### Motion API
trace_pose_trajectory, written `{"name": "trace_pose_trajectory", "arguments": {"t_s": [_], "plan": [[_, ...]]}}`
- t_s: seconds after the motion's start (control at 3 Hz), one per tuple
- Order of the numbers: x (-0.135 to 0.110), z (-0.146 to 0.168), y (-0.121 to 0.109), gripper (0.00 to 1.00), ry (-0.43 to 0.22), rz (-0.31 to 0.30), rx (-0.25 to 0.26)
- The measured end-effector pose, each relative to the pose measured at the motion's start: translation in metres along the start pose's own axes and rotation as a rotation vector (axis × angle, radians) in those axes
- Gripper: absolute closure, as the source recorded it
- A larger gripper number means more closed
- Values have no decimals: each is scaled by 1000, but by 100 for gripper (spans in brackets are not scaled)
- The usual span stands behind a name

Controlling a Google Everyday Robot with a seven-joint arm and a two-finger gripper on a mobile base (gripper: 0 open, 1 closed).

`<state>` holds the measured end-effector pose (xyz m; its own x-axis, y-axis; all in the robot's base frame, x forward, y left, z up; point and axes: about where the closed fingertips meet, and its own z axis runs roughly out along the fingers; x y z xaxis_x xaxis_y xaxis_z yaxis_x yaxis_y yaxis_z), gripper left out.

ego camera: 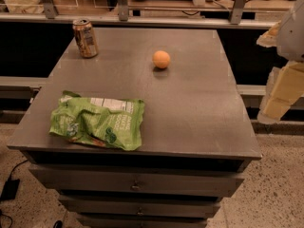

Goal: Move orange near green rice chip bag

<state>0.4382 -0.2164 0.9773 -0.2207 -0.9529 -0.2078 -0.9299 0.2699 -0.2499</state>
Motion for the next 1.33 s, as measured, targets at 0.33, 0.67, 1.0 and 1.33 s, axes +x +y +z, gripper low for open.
{"name": "trace_pose_trajectory", "arguments": {"t_s": [0.33, 0.67, 1.0, 1.33], "plan": [[0, 0, 0, 0, 0, 0, 0], [-43, 9, -31, 0, -88, -80, 32], [-89, 20, -73, 0, -207, -134, 59], [-148, 34, -111, 0, -346, -160, 82]]}}
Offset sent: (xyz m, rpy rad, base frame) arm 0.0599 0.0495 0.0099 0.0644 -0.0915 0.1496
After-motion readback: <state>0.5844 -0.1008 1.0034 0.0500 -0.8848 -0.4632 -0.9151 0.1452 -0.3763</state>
